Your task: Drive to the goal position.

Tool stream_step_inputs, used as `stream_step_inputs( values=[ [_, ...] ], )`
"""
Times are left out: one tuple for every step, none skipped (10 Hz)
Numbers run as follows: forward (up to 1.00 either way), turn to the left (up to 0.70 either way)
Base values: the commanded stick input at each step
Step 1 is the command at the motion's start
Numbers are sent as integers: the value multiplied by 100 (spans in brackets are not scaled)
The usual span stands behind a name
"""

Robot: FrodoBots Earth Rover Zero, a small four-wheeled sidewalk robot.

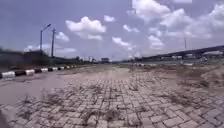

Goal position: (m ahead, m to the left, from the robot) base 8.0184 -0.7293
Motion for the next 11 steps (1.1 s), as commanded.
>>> stream_step_inputs(
  values=[
    [100, 0],
    [100, 0],
    [100, 0],
    [100, 0],
    [100, 0],
    [100, 0],
    [100, 0],
    [100, 0],
    [100, 0],
    [100, 0],
    [100, 0]
  ],
)
